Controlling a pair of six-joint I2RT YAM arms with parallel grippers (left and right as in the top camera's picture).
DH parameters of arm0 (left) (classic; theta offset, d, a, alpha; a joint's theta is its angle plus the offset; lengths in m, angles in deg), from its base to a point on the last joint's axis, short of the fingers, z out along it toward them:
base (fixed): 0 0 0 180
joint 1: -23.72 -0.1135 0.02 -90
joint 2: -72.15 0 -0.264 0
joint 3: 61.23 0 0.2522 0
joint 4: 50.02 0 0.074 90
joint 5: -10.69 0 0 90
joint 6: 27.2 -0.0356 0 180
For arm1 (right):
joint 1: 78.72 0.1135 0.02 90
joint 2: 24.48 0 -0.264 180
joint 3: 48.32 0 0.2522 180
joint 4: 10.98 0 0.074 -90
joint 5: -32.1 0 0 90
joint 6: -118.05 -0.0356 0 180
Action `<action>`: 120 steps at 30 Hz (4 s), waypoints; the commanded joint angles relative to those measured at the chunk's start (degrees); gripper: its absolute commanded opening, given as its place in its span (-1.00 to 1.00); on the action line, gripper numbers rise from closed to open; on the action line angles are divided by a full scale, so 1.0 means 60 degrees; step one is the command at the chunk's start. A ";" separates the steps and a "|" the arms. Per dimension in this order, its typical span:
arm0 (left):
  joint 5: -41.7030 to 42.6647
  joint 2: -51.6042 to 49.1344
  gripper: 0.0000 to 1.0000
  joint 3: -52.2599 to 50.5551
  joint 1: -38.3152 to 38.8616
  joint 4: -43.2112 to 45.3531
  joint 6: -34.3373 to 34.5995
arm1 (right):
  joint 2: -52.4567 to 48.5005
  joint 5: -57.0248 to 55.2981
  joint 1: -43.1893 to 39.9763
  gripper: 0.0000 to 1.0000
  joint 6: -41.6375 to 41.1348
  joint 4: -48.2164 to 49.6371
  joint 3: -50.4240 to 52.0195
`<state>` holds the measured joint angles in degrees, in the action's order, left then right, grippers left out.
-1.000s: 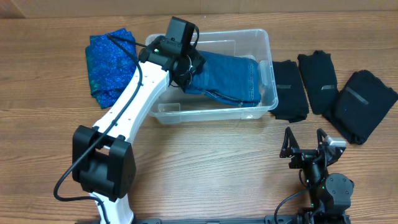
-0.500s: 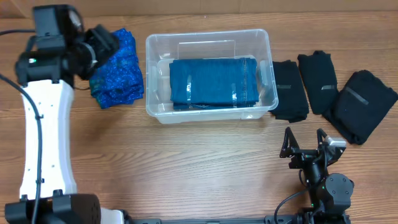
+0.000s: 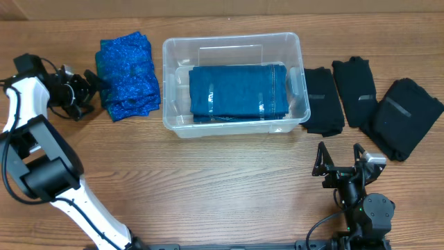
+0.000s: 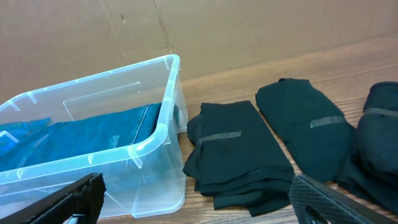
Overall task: Pack container
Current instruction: 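Move the left gripper to the sparkly blue cloth and grasp it, then carry the blue cloth with the left gripper into the bin's left half, then release the cloth and raise the left arm away from the bin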
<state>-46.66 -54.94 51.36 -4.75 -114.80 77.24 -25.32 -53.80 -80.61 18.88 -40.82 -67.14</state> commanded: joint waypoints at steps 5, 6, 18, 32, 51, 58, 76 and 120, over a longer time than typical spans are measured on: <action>0.0816 -0.0878 0.93 0.0055 0.0565 0.1384 -0.0663 | 0.0084 -0.0018 -0.0036 1.00 0.0004 0.0062 0.0033; 0.0721 -0.0911 0.90 0.0055 0.0630 0.1541 -0.0539 | 0.0084 -0.0018 -0.0036 1.00 0.0004 0.0062 0.0033; -0.0106 -0.0991 -0.90 0.0058 0.1410 0.1679 -0.0659 | 0.0084 -0.0018 -0.0036 1.00 0.0004 0.0062 0.0033; 0.1308 0.6309 -0.92 0.0495 0.1639 -0.1464 -0.1512 | 0.0084 -0.0018 -0.0036 1.00 0.0004 0.0062 0.0033; -0.2586 0.5217 -0.92 0.0484 0.7366 0.0477 -0.0171 | 0.0084 -0.0018 -0.0036 1.00 0.0004 0.0062 0.0033; -0.2226 0.3304 -0.92 0.0477 0.7359 0.0368 -0.0838 | 0.0084 -0.0018 -0.0036 1.00 0.0004 0.0062 0.0033; -0.3534 0.3606 -0.92 0.0280 0.7570 -0.1275 -0.0772 | 0.0084 -0.0018 -0.0036 1.00 0.0004 0.0062 0.0033; -0.5847 0.0120 -0.27 0.0364 0.8091 -0.0729 0.0517 | 0.0073 -0.0018 -0.0036 1.00 0.0004 0.0062 0.0033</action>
<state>-80.80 -48.97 55.16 43.83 -116.35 77.72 -25.32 -53.82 -80.61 18.84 -40.82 -67.14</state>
